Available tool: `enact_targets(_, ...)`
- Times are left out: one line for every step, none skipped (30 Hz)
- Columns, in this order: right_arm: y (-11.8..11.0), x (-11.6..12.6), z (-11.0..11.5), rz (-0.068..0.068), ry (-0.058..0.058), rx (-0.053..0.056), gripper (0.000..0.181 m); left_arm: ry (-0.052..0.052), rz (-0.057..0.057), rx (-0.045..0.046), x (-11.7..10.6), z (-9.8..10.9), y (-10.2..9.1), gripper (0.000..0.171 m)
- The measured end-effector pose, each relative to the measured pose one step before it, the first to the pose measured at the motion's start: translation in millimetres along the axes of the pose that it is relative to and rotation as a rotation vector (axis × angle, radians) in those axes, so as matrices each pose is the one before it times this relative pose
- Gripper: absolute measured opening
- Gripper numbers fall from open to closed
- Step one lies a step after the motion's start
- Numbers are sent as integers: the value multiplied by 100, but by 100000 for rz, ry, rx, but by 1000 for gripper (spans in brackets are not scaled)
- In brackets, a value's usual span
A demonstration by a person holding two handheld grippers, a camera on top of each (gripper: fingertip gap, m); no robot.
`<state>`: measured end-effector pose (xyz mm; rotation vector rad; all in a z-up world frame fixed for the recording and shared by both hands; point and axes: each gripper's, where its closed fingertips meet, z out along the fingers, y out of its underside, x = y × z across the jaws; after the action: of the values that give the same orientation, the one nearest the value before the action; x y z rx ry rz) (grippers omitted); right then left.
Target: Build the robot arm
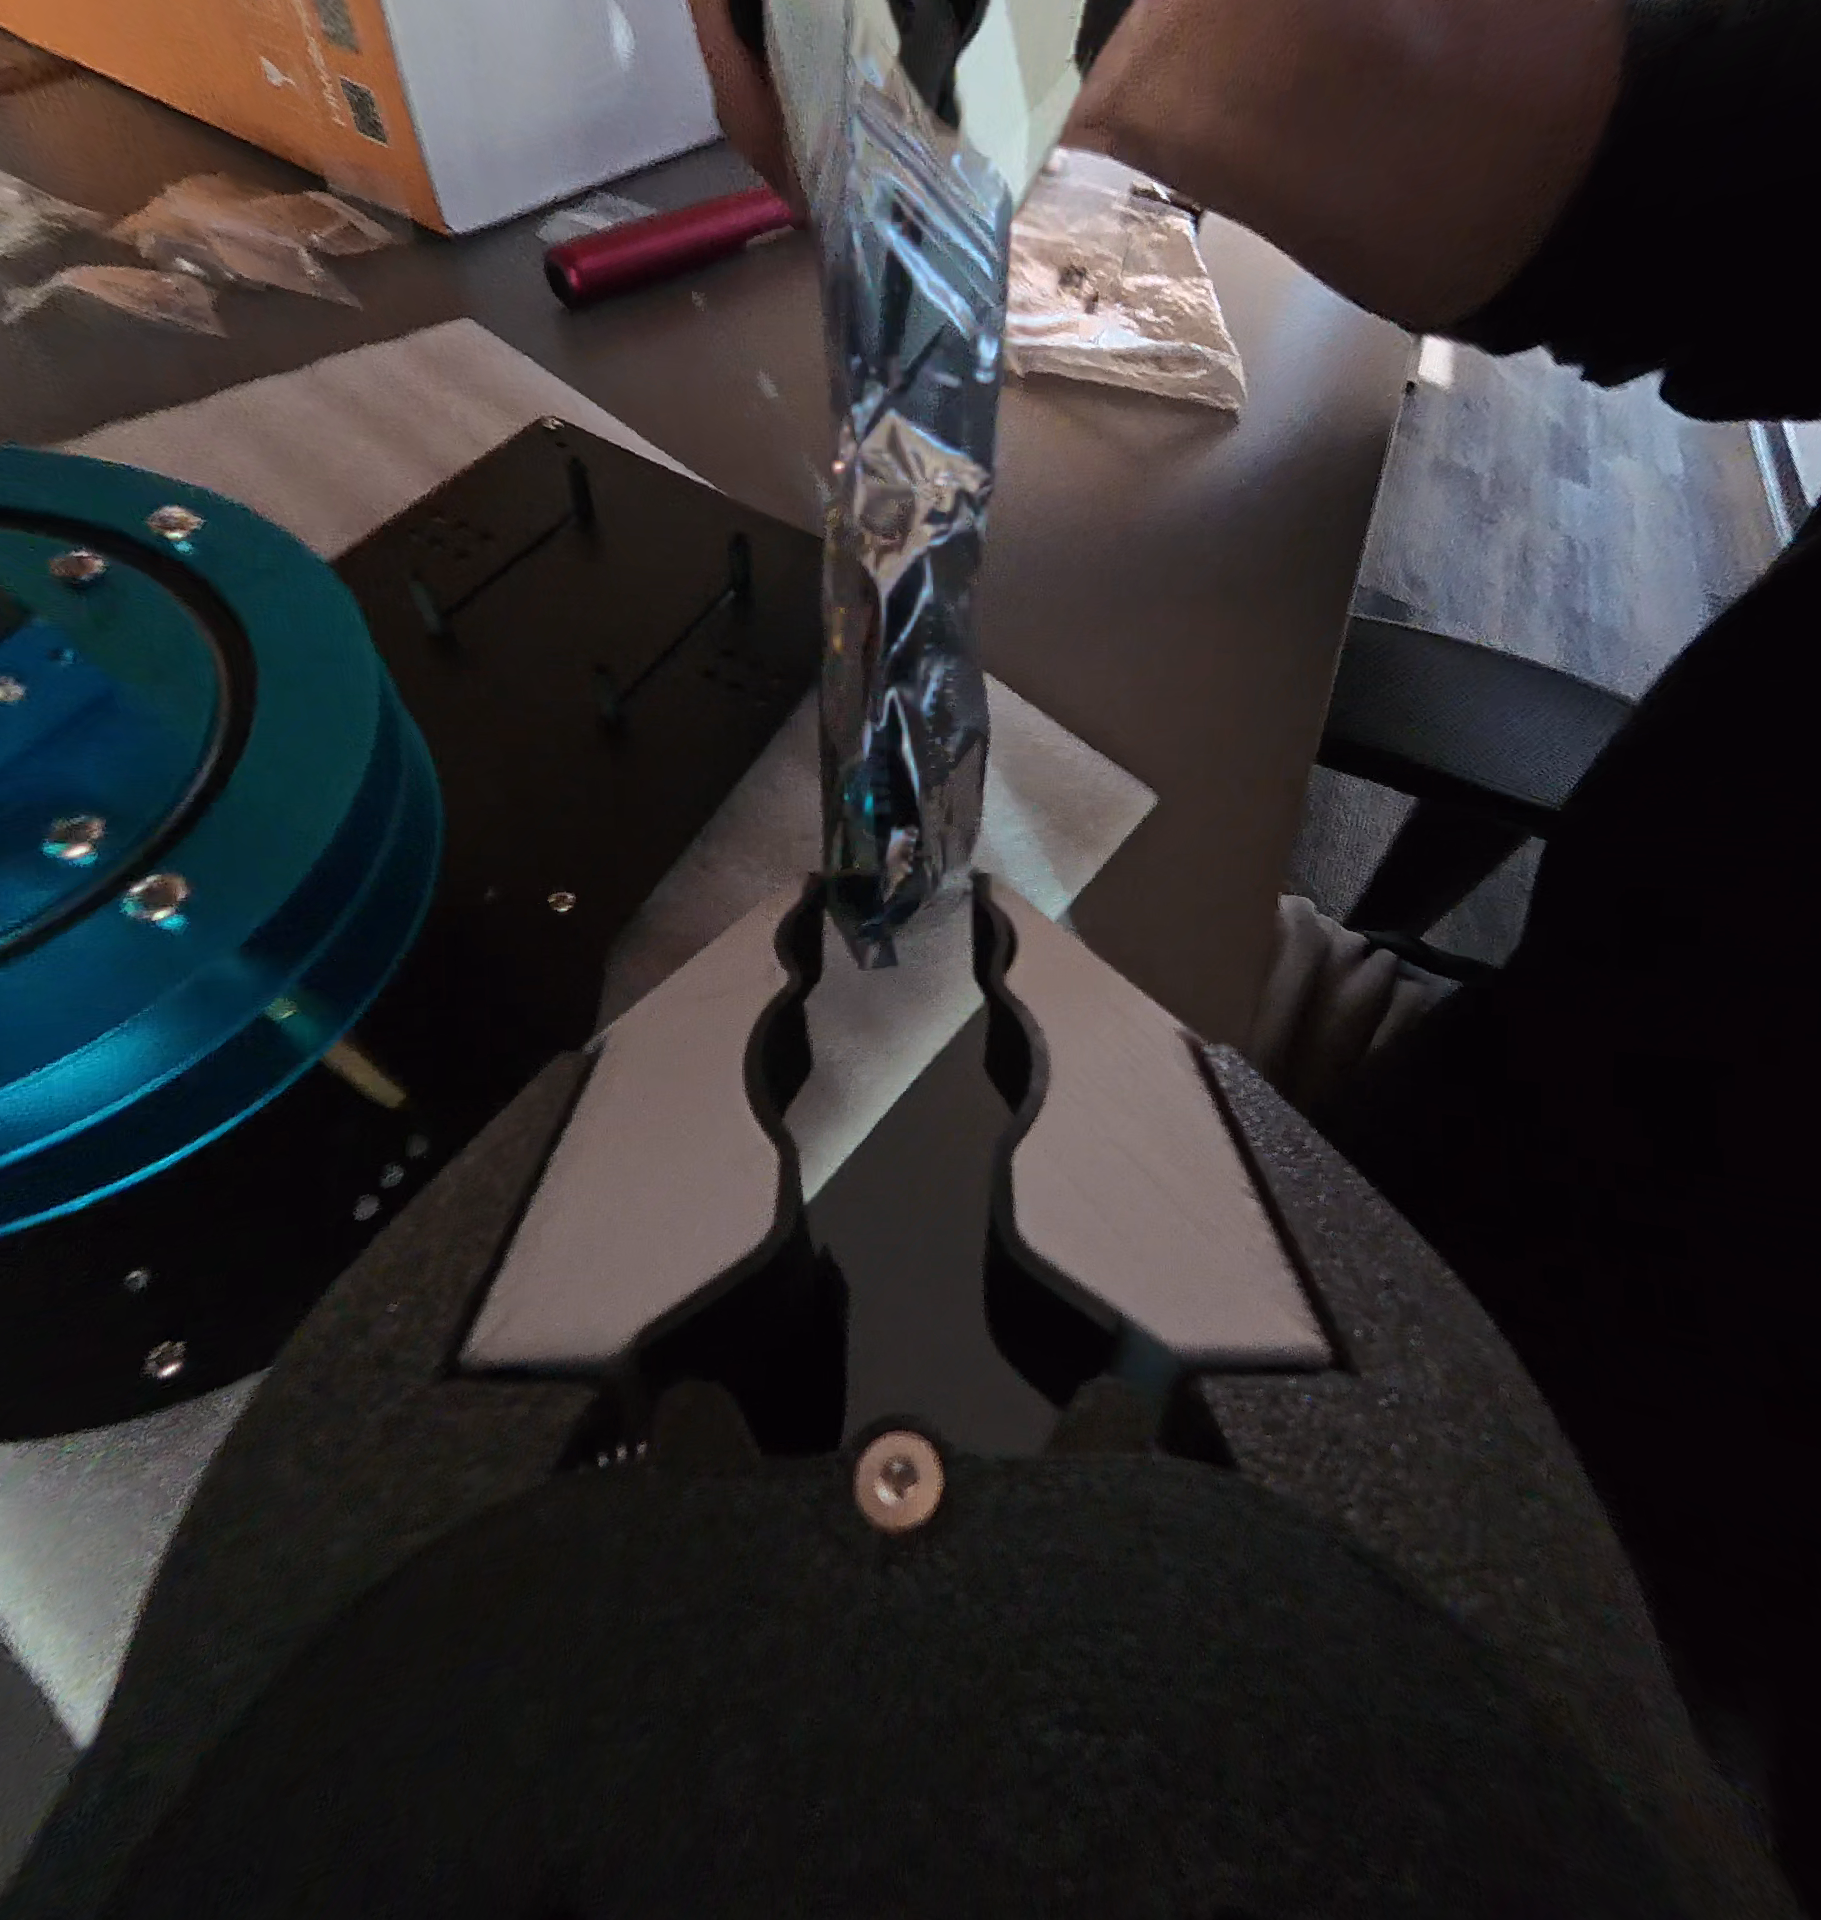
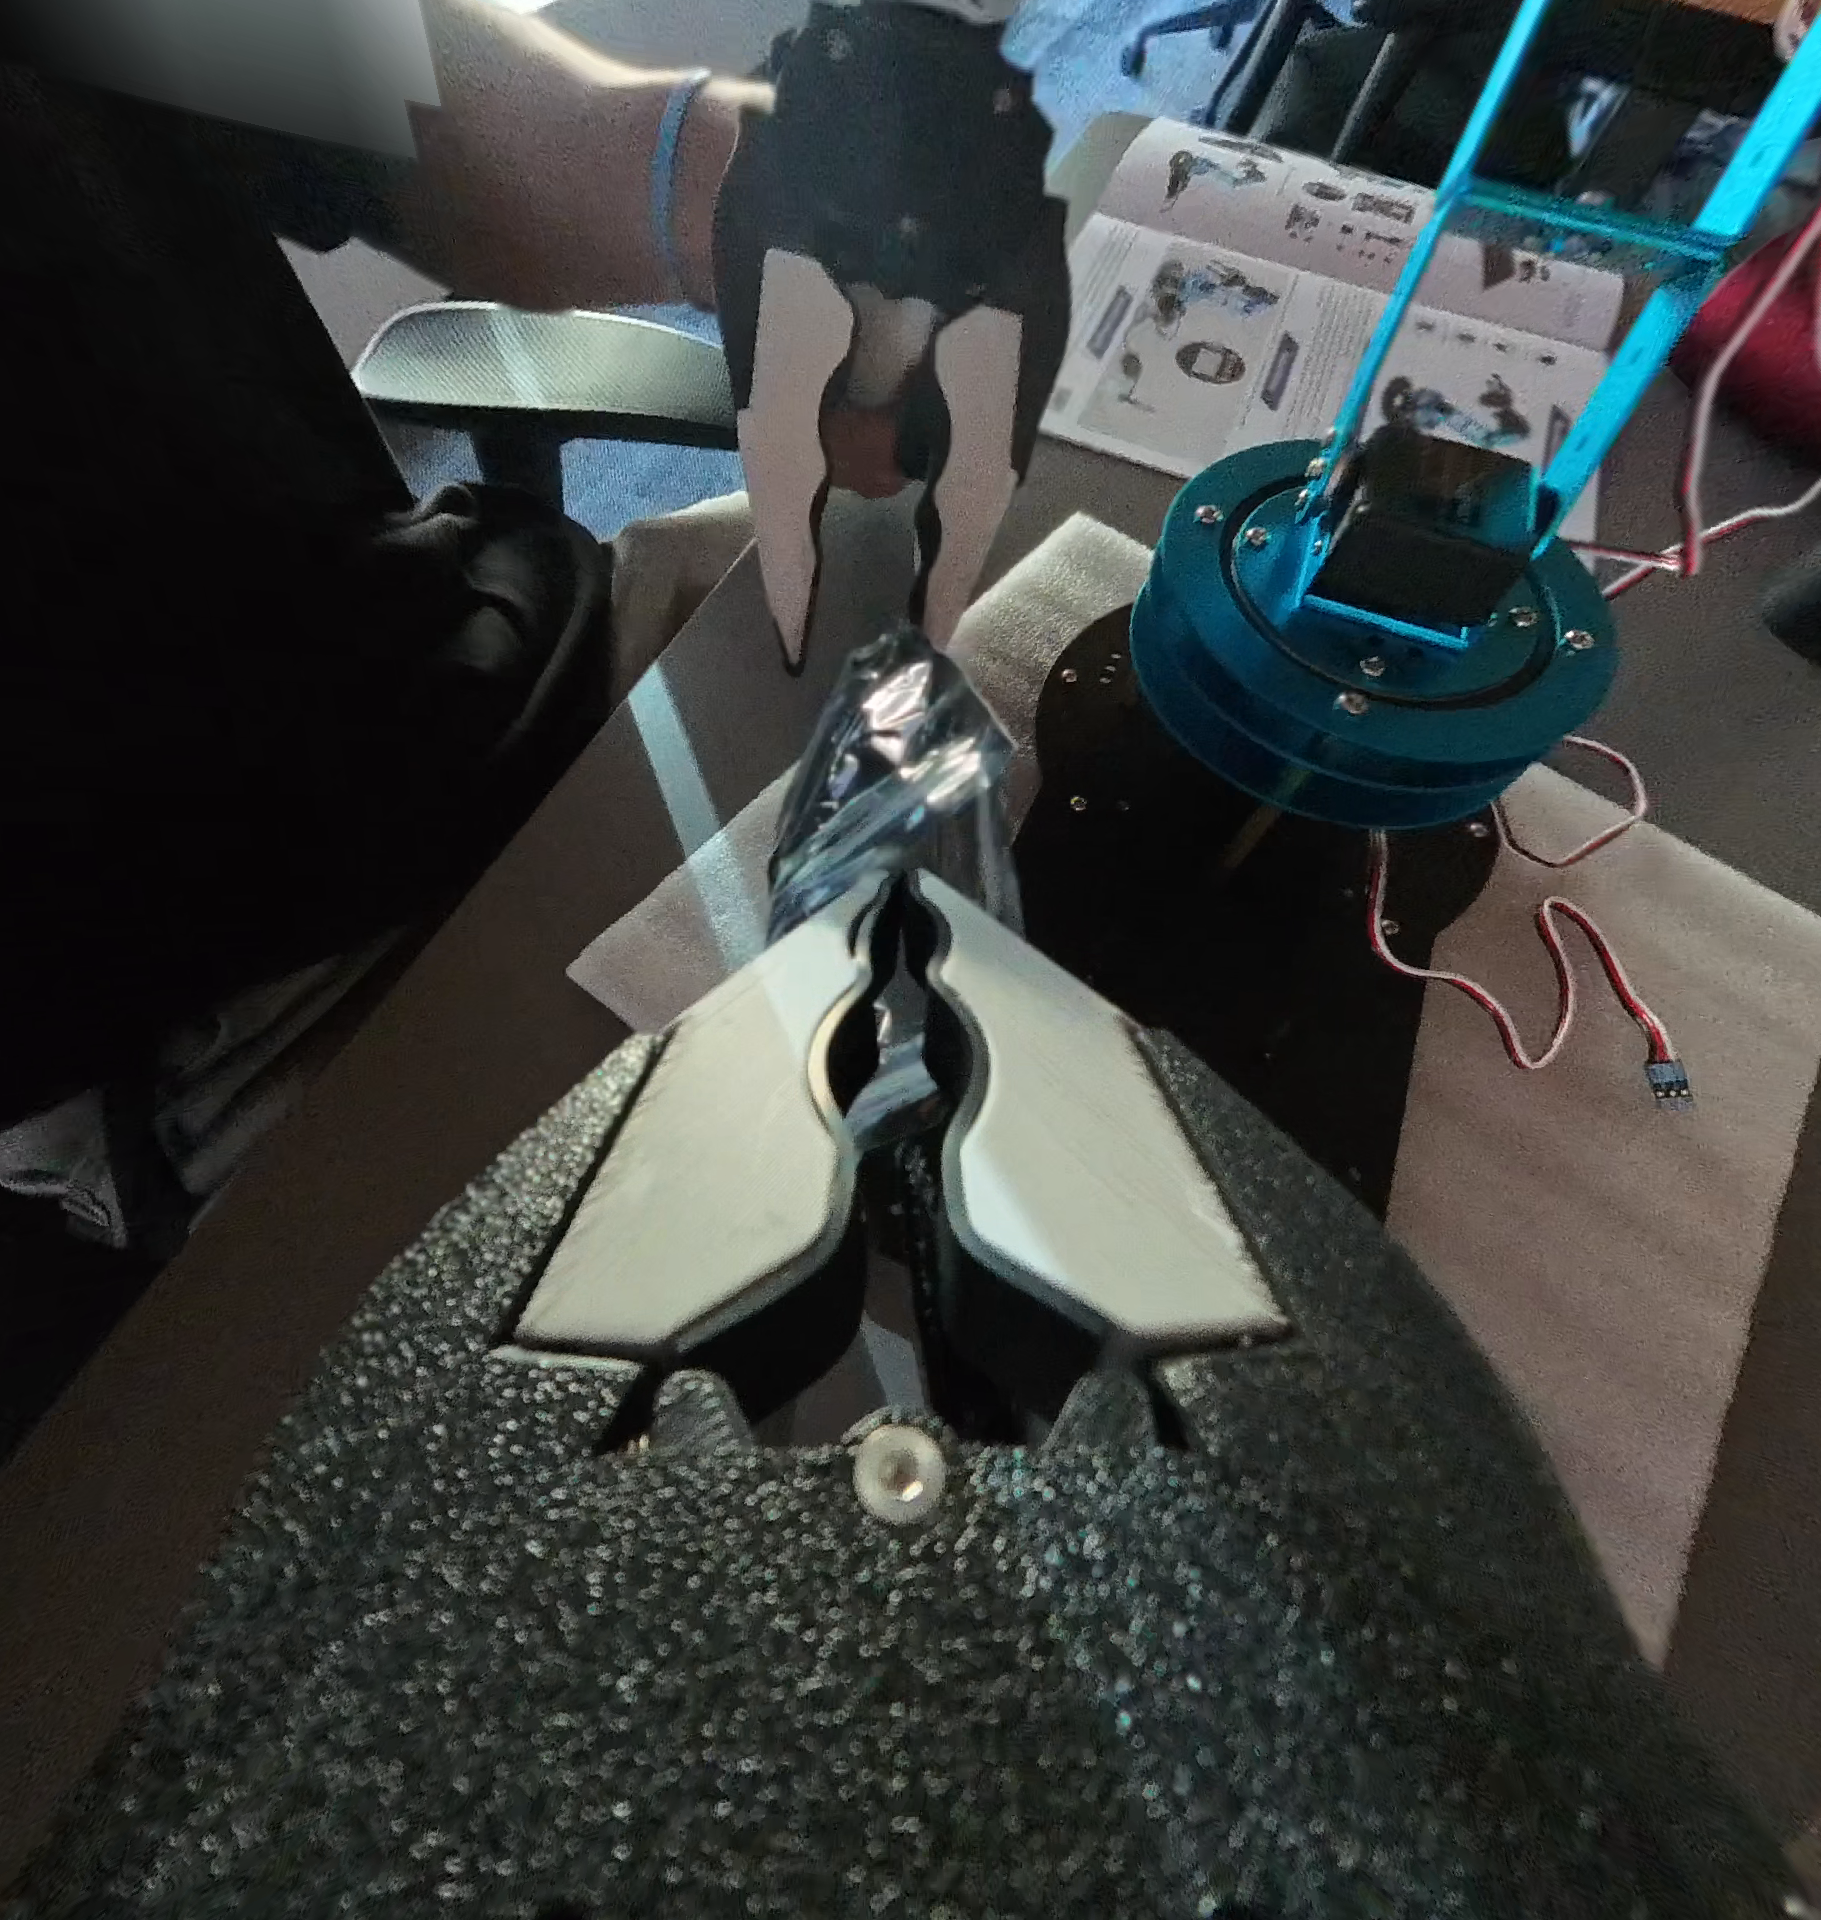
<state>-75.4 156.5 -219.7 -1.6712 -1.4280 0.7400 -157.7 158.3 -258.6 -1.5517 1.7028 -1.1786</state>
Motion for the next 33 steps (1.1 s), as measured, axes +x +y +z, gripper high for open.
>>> enact_targets(-68,121,-179,2203,396,1560,0,-2310,317,2373,-283,-78,-35,19)
enact_targets(42,51,-56,2395,-241,929,0,-981,252,1924,-147,47,-67,18)
enact_targets(251,-31,70,2920,-959,-227,0,-437,-33,715,-91,76,6,17)
enact_targets(410,146,143,2414,500,-1263,0,-607,-433,184,-158,10,5,14)
enact_targets(488,86,168,2219,280,-1679,0,-22,-480,-107,-57,-25,10,13)
enact_targets(463,-355,168,3649,-2940,-1594,0,238,-279,-392,15,-44,57,13)
enact_targets(442,-455,166,4036,-3849,-1443,0,-338,-895,-498,-74,-62,113,14)
enact_targets(309,-341,154,1674,-2436,-540,0,-55,-2052,-1002,-79,-49,248,15)
enact_targets(179,-148,153,-921,-440,328,0,957,-2364,-2118,38,31,431,18)
enact_targets(214,83,140,-802,1131,-158,0,475,-1519,-2610,-31,87,491,21)
enact_targets(199,53,105,133,583,-370,0,-251,-569,-1232,-64,80,271,20)
enact_targets(76,66,8,149,729,-44,0,682,129,219,180,50,-15,18)
enact_targets(-50,20,-75,-360,760,614,0,394,305,2329,183,21,-434,8)
enact_targets(-96,-91,-121,-450,219,956,0,-1195,334,3138,-68,56,-641,0)
enact_targets(-59,-89,-149,-133,54,773,0,-1814,97,1359,-232,186,-404,0)
enact_targets(-50,32,-128,523,618,1113,0,-2251,200,-451,-337,274,-82,0)
enact_targets(13,45,-95,578,519,1280,0,-1517,862,-474,-191,279,-21,0)
enact_targets(96,47,-66,554,365,1139,0,-794,578,176,-48,201,-114,0)
enact_targets(133,55,-72,512,251,1090,0,-146,247,596,53,137,-196,0)
enact_targets(131,150,-138,375,669,1173,0,639,174,1547,180,46,-327,0)
enact_targets(-128,294,-286,432,1328,2876,0,1181,-865,2090,249,-8,-397,0)
enact_targets(-279,242,-415,891,579,3973,0,957,-2490,2958,149,-90,-530,0)
enact_targets(-478,124,-502,1896,-447,4963,0,1333,-3403,4083,180,-176,-701,0)
enact_targets(-624,31,-546,2817,-1768,5442,0,2028,-3349,4644,287,-241,-792,0)
enact_targets(-760,-168,-499,3413,-3197,5712,0,1556,-2830,4057,272,-236,-708,0)
enact_targets(-753,-284,-397,3513,-3863,5240,0,453,-2037,3431,155,-197,-633,0)
enact_targets(-616,-345,-283,3434,-3840,4119,0,60,-1564,3593,147,-193,-663,0)
enact_targets(-460,-472,-172,3005,-4030,3023,0,368,-1814,3772,199,-199,-757,0)
enact_targets(-419,-705,-74,1670,-4892,2717,0,562,-2281,4168,219,-193,-844,0)
enact_targets(-412,-558,-16,1214,-3637,2816,0,1245,-2123,4088,366,-212,-839,0)
enact_targets(-235,-218,58,2091,-1832,1570,0,833,-1304,3129,342,-148,-684,0)
enact_targets(39,81,136,2152,-6,-248,0,-1042,32,1086,70,-68,-322,0)
enact_targets(300,566,182,49,3327,-1897,0,-2593,1740,-894,-171,-20,95,0)
